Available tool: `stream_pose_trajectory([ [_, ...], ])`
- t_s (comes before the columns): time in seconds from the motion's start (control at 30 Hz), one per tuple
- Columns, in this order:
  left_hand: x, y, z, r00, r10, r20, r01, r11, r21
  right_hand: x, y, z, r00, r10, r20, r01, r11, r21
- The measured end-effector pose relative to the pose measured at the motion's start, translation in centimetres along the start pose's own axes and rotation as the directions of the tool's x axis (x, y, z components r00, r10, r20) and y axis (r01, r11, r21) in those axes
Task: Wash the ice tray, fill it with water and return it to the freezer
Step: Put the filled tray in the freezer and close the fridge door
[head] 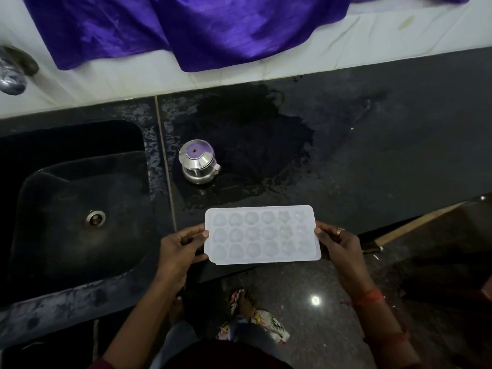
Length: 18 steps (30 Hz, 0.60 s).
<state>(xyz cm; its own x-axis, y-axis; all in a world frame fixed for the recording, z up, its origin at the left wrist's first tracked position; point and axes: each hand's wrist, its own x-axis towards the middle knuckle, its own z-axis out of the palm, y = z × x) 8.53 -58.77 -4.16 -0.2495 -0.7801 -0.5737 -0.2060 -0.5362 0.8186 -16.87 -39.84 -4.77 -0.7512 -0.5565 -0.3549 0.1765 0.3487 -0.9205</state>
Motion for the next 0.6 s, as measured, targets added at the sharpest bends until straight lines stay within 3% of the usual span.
stream_pose_trajectory([
  [0.33,-0.1,0.9,1.3,0.996,0.008,0.094,-0.014,0.998,0.065,-3.0,0.6,-1.5,0.994,0.053,-0.093,-0.044,0.995,0.087],
  [0.6,0.8,2.0,2.2,0.949,0.006,0.314,-0.071,0.978,0.195,-8.7,2.7,-1.8,0.946,0.125,-0.3,-0.067,0.978,0.198],
])
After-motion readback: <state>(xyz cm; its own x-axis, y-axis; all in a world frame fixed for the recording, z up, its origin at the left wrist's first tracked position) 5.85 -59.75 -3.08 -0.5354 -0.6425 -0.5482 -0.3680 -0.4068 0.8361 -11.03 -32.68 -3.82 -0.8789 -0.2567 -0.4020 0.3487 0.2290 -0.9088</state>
